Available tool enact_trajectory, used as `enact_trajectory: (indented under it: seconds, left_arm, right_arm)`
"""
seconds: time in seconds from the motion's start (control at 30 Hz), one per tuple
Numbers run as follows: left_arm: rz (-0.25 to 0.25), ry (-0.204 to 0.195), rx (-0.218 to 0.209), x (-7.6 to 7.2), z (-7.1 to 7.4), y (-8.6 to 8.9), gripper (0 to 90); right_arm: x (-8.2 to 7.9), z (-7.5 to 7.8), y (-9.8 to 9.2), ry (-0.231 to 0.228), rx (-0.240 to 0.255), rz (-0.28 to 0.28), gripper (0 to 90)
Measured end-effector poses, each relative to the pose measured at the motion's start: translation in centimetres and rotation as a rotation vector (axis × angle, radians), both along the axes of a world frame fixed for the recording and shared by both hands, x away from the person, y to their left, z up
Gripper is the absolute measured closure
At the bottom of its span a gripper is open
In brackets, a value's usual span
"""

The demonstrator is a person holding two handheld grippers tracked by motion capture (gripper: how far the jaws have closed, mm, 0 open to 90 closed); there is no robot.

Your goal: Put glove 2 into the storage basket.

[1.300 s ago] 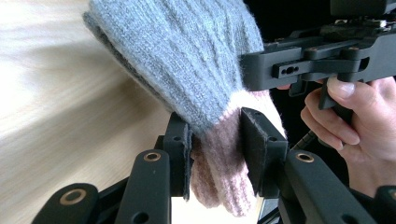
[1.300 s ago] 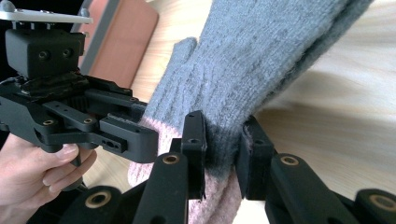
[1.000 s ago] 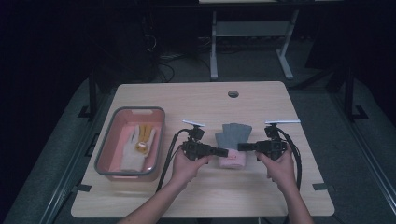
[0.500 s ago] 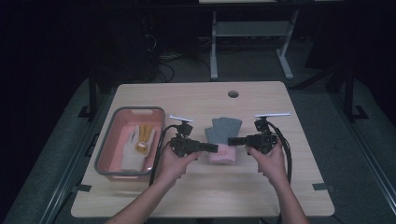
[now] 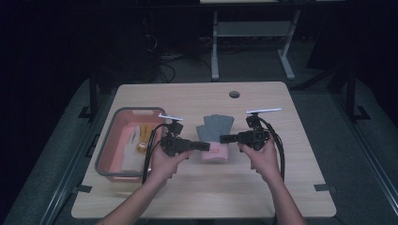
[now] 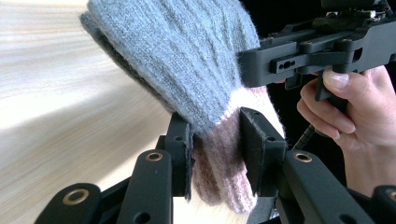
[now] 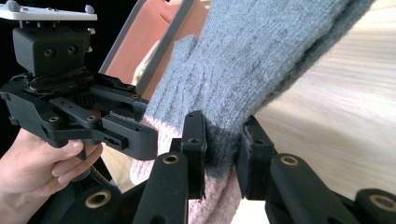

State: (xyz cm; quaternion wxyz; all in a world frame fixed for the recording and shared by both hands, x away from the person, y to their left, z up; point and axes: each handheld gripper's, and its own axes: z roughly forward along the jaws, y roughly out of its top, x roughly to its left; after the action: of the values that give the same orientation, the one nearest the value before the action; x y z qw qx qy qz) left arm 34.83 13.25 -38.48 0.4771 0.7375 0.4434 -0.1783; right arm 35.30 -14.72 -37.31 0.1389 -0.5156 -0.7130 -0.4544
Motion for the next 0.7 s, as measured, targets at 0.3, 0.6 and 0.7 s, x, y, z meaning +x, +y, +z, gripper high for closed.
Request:
enact_trajectory:
  seconds: [0.3,0.6,0.7]
  left_arm:
    - [0.014,-0.023,0.006,-0.1,0.7,1.9,66.0]
    - [0.035,-0.029,0.006,0.1,1.7,3.1,66.2]
    - [0.041,-0.031,0.005,0.1,2.0,3.6,66.2]
  right_arm:
    - [0.5,0.7,1.8,-0.013,0.011,0.034,75.1]
    - [1.1,1.6,3.1,-0.030,0.009,0.047,75.1]
    - [1.3,1.9,3.5,-0.037,0.010,0.053,75.1]
